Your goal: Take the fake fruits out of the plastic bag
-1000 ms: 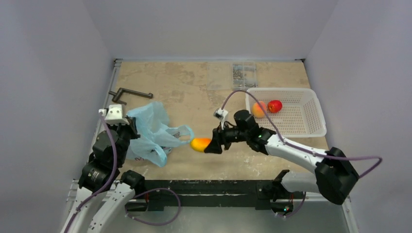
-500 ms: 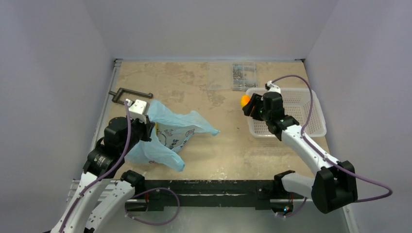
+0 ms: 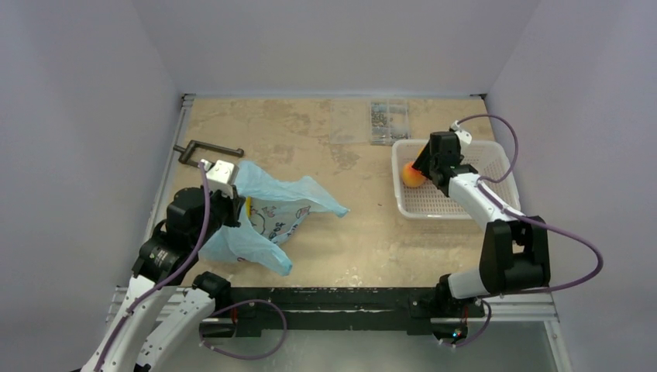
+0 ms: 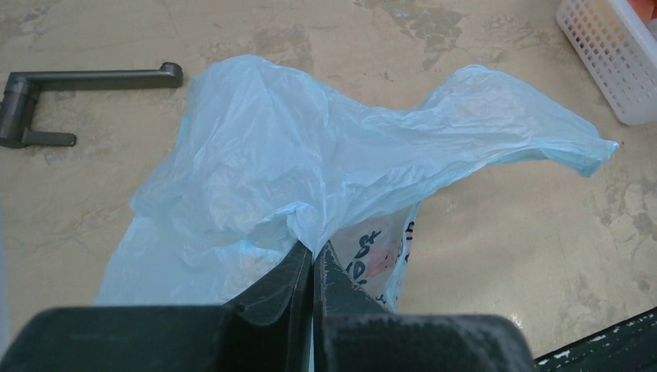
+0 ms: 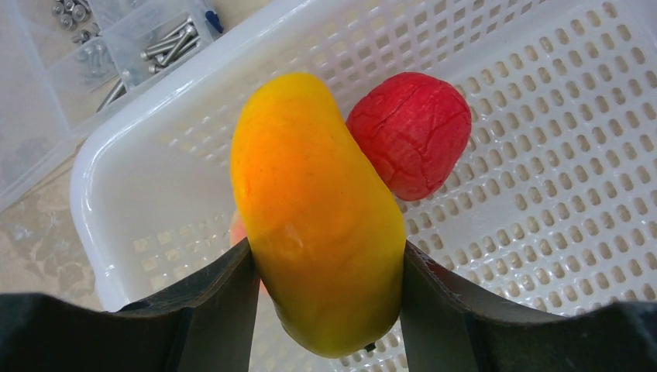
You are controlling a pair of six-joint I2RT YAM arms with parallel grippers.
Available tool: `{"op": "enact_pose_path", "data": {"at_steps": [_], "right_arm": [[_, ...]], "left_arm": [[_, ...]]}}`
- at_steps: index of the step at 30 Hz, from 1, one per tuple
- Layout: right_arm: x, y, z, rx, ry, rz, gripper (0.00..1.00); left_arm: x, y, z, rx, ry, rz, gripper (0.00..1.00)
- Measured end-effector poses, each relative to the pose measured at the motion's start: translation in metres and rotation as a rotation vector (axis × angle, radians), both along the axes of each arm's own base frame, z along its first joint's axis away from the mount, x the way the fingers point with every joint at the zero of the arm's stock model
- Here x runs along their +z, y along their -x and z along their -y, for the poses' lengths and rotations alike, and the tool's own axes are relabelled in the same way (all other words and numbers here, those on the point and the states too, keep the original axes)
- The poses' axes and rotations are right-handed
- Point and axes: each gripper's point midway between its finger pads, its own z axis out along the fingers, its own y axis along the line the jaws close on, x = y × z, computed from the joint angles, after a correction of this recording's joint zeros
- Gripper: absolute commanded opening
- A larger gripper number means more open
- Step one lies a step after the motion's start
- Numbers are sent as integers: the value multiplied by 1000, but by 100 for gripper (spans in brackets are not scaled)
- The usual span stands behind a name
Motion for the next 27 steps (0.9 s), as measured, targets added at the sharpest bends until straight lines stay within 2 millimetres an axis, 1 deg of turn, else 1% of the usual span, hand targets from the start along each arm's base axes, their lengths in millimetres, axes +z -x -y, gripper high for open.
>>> {"op": "enact_pose_path", "data": {"at_steps": [2, 3, 6, 8, 10, 13, 14, 16, 17, 18, 19, 21, 22, 24, 26, 27], "right_arm": [[-1, 1, 4, -10, 11, -4, 63], [0, 1, 5, -10, 14, -1, 69], [2, 6, 6, 3, 25, 12, 84], [6, 10, 6, 15, 31, 23, 92], [14, 13, 6, 24, 35, 43, 94], [27, 14, 7, 44, 54, 76, 95], [31, 14, 5, 55, 58, 86, 95], [42, 17, -4, 100, 70, 110, 95], [48, 18, -15, 147, 75, 127, 95], [55, 21, -31, 211, 77, 146, 94], [62, 23, -41, 260, 73, 165, 94], [82, 39, -103, 499, 41, 232, 93], [90, 47, -125, 585, 22, 262, 92], [111, 74, -178, 811, -34, 337, 87], [129, 110, -227, 1030, -98, 404, 76], [136, 128, -247, 1125, -124, 430, 71]], "left_arm": [[0, 0, 0, -1, 1, 0, 0], [0, 1, 0, -3, 2, 1, 0], [1, 2, 2, -12, 8, 4, 0], [1, 2, 3, -19, 10, 3, 0], [1, 3, 4, -28, 13, 1, 0], [1, 6, 11, -66, 22, -3, 0], [1, 6, 12, -78, 25, -4, 0], [1, 9, 18, -116, 33, -6, 0], [1, 10, 21, -136, 37, -8, 0], [-1, 12, 25, -156, 42, -14, 0], [-2, 13, 28, -176, 48, -22, 0], [-4, 16, 35, -220, 61, -39, 0], [-5, 18, 38, -236, 67, -44, 0], [-6, 21, 45, -275, 81, -56, 0], [-5, 24, 50, -312, 93, -56, 0], [-4, 25, 53, -326, 98, -53, 0]]}}
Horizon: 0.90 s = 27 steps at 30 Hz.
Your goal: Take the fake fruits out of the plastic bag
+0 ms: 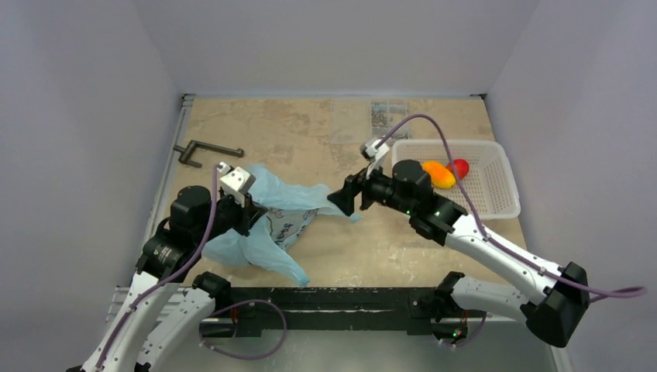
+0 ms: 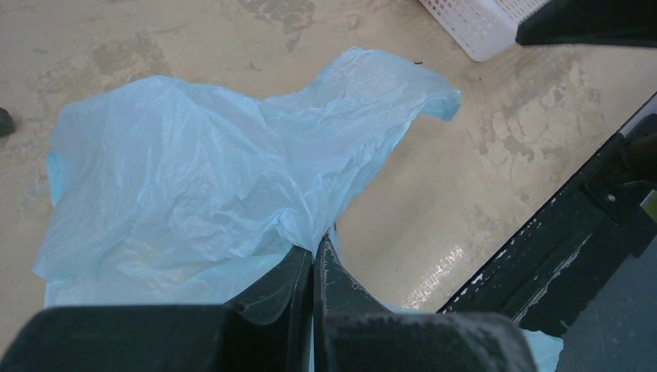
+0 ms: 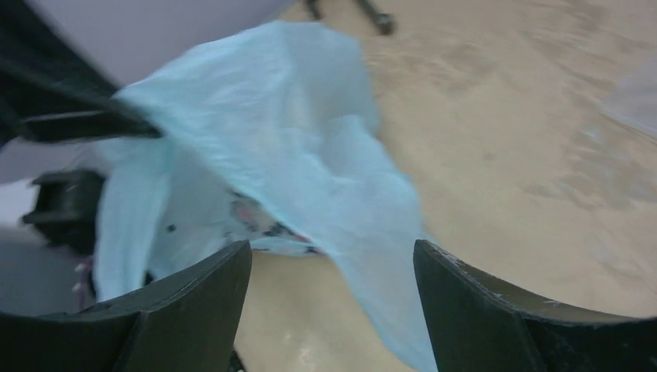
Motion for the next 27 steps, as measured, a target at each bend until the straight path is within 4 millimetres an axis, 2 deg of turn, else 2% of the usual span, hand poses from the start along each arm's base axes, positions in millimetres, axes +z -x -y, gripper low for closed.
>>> {"op": "enact_pose_path", "data": {"at_steps": [3, 5, 7, 10, 14, 17, 20, 23, 27], "right_arm": [[12, 53, -48, 236, -51, 39, 52], [10, 83, -67, 349, -83, 51, 46], [-1, 99, -77, 398, -98, 42, 43], [-30, 110, -88, 417, -80, 6, 37], [-70, 104, -100, 367, -45, -32, 32], [-93, 87, -100, 272, -17, -39, 33], [-104, 64, -97, 146, 2, -19, 35], [-109, 50, -97, 76, 5, 0, 36], [-121, 37, -106, 32, -8, 4, 44]], "left_arm": [[4, 2, 5, -36, 15, 13, 0], [6, 4, 7, -51, 26, 28, 0], [9, 6, 11, -72, 41, 43, 0], [14, 7, 20, -122, 69, 53, 0], [15, 4, 39, -202, 115, 12, 0], [22, -2, 55, -260, 159, -31, 0], [33, -9, 65, -292, 173, -54, 0], [29, -6, 61, -289, 145, -63, 0], [6, 0, 45, -234, 75, -101, 0]]}}
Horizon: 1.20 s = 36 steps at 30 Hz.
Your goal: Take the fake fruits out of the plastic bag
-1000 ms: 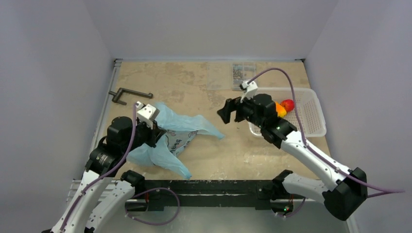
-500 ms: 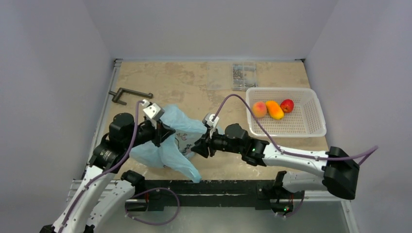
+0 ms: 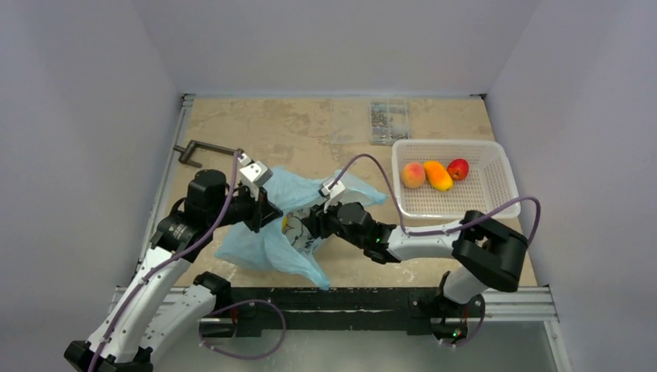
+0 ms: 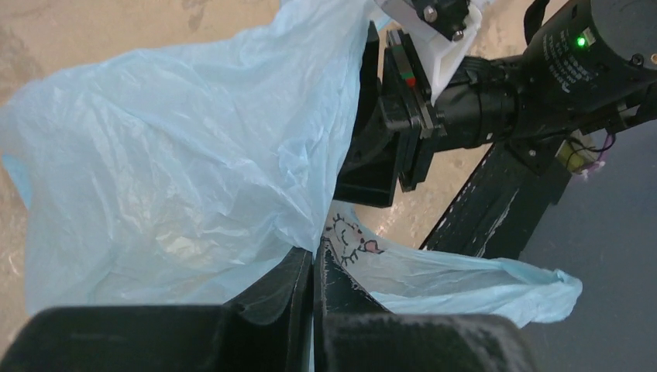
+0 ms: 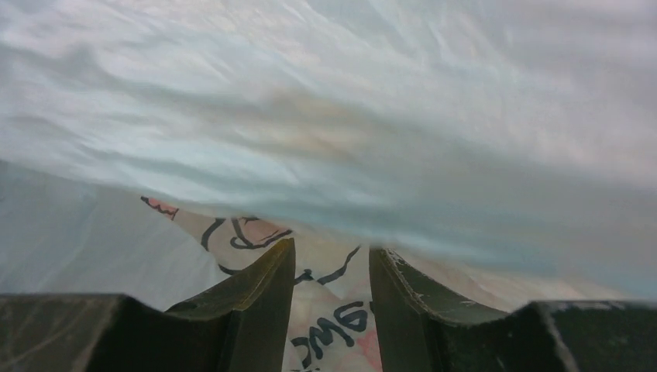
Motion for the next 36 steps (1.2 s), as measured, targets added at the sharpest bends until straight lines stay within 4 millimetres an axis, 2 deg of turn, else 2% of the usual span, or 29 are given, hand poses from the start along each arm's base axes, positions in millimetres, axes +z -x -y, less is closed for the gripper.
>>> {"op": "enact_pose_path", "data": {"at_steps": [1, 3, 7, 12, 17, 20, 31, 34, 36], "right_arm": [[-7, -3, -4, -8, 2, -8, 46], [-18, -5, -7, -13, 13, -19, 52], [-36, -9, -19, -4, 31, -32, 62], [-31, -17, -45, 28, -12, -16, 85], [-27, -18, -70, 72, -78, -23, 95], [-28, -21, -83, 62, -114, -48, 98], [-59, -36, -108, -48, -115, -81, 99], [-65, -41, -117, -78, -101, -72, 93], [-72, -43, -119, -101, -82, -66, 86]], "left_arm": [[-12, 5, -6, 19, -25, -23, 0], [-20, 8, -11, 37, -47, -43, 0], [-25, 7, -22, 91, -83, -38, 0], [-27, 1, -30, 143, -111, -21, 0], [-30, -3, -34, 168, -130, -23, 0], [-31, -5, -35, 179, -138, -24, 0], [-30, -6, -36, 186, -139, -16, 0], [-30, -6, -36, 186, -139, -16, 0], [-30, -6, -37, 187, -139, -15, 0]]}}
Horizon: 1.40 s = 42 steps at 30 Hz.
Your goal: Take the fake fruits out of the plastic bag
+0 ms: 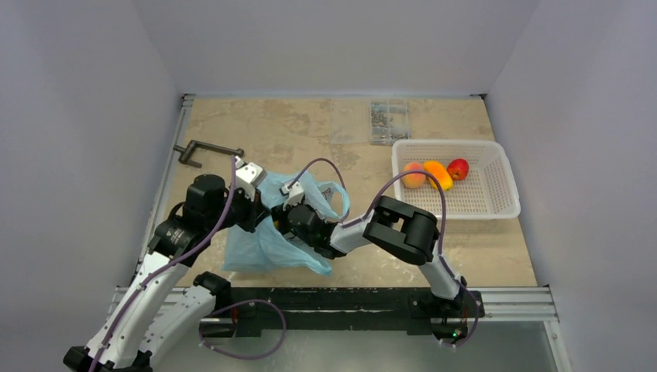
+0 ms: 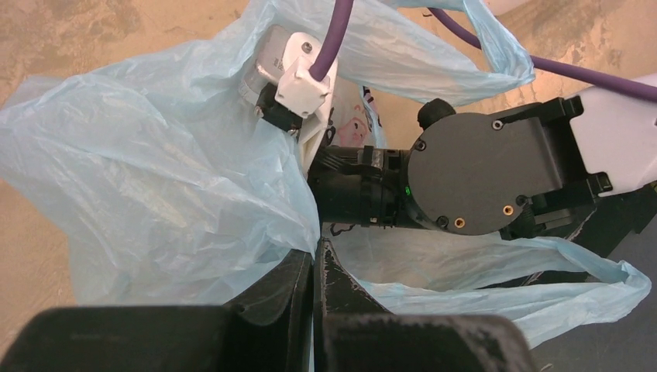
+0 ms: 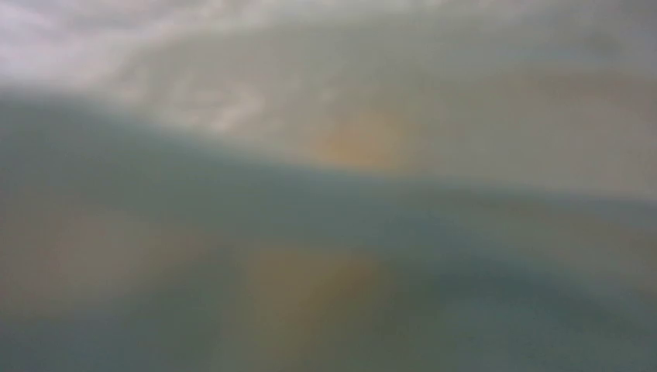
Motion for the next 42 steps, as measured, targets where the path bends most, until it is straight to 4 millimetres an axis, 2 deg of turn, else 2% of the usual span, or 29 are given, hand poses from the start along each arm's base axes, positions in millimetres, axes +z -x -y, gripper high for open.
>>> {"op": "enact_pose_path", "data": {"at_steps": [5, 9, 13, 17, 21, 30, 37, 39, 42], "right_arm": [[-14, -3, 3, -32, 51, 9, 63], [-11, -4, 8, -40, 69, 21, 39], [5, -1, 17, -37, 73, 37, 15], [35, 3, 26, -32, 36, 61, 0], [50, 10, 36, -21, 24, 68, 0], [58, 36, 66, 53, 67, 36, 0], [97, 55, 100, 88, 55, 69, 0], [112, 59, 111, 89, 46, 87, 0], [134, 62, 129, 68, 30, 118, 0]], "left_arm": [[1, 0, -1, 5, -2, 4, 0], [0, -2, -4, 22, -11, 9, 0], [-1, -6, -9, 53, -30, 17, 0], [-4, -12, -19, 110, -66, 24, 0], [-6, -17, -33, 183, -112, 37, 0], [-11, -30, -61, 338, -206, 54, 0], [-23, -36, -82, 456, -290, 16, 0], [-24, -35, -85, 474, -300, 10, 15], [-24, -34, -87, 481, -302, 7, 29]]}}
